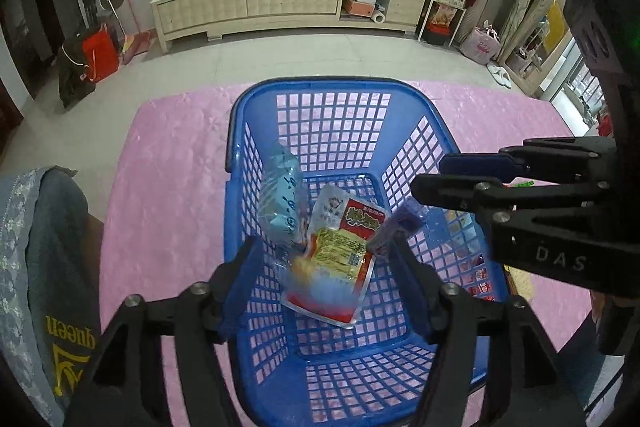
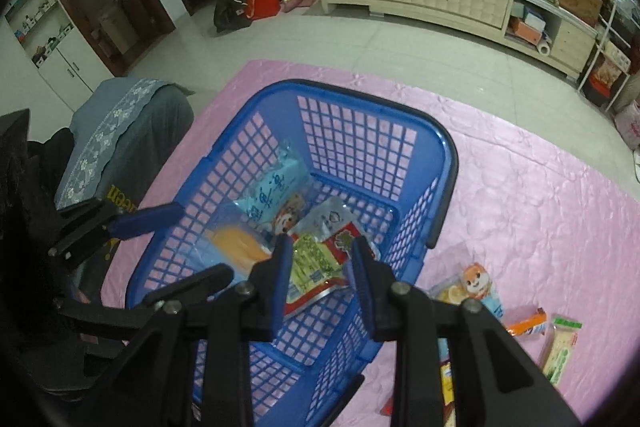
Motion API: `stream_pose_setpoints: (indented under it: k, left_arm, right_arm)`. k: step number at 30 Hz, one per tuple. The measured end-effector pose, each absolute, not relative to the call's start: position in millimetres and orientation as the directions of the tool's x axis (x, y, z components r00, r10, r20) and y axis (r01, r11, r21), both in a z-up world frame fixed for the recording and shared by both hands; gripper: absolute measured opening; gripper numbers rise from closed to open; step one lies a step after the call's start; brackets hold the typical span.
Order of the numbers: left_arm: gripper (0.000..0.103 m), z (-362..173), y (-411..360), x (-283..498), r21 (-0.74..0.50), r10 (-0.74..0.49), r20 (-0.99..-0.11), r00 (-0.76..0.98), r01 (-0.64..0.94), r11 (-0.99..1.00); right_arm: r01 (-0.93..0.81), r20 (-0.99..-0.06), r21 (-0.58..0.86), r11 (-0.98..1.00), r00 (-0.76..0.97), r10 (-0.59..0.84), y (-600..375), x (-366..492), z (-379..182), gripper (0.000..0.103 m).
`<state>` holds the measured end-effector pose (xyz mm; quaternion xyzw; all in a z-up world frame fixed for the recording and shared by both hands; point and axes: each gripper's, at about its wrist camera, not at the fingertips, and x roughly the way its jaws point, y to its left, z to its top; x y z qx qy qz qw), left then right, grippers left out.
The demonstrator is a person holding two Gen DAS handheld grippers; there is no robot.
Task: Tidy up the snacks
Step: 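Carry both packs over the blue basket and release them inside, then move both open tools back over the remaining snack pile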
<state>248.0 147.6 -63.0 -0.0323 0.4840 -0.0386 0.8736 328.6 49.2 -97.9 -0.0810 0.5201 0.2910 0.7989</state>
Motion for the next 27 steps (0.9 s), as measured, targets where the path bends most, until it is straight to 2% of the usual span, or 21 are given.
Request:
stream_pose_setpoints:
  k: [1, 3, 4, 5, 7, 11, 16, 27]
  left_arm:
    - [0.064, -61, 147, 247, -0.092, -0.097, -0.841, 0.532, 0.036, 0.995]
    - [0.064, -56, 148, 244, -0.088, -0.091, -0.837, 0.54, 0.031, 0.996]
    - [0.065, -54, 148, 242, -0.089, -0.091, -0.834, 0.544, 0.03, 0.996]
    - [0.066, -53, 147, 239, -0.09, -0.092, -0.833, 0.546, 0.031, 0.995]
    - [0.067, -49, 146, 234, -0.089, -0.094, -0.831, 0.549, 0.036, 0.995]
    - [0.069, -41, 135, 224, -0.075, -0.091, -0.826, 0.557, 0.052, 0.996]
    - [0.078, -29, 108, 214, -0.047, -0.083, -0.821, 0.564, 0.078, 0.996]
    - [0.079, -20, 33, 210, -0.036, -0.134, -0.818, 0.56, 0.181, 0.983]
  right_arm:
    - [-0.544, -0.882, 0.17, 0.822, 0.288, 0.373, 48, 328, -98, 0.035]
    - [-0.54, -0.887, 0.169, 0.824, 0.281, 0.366, 44, 326, -97, 0.045]
    - [-0.536, -0.888, 0.164, 0.828, 0.285, 0.361, 42, 325, -96, 0.058]
    - [-0.53, -0.887, 0.157, 0.833, 0.295, 0.355, 39, 323, -94, 0.065]
    - [-0.523, -0.885, 0.141, 0.84, 0.315, 0.344, 31, 318, -89, 0.068]
    - [-0.521, -0.886, 0.106, 0.847, 0.337, 0.318, 15, 308, -80, 0.07]
    - [-0.502, -0.88, 0.094, 0.86, 0.363, 0.308, -16, 297, -66, 0.071]
    - [-0.417, -0.887, 0.07, 0.906, 0.39, 0.248, -98, 279, -56, 0.071]
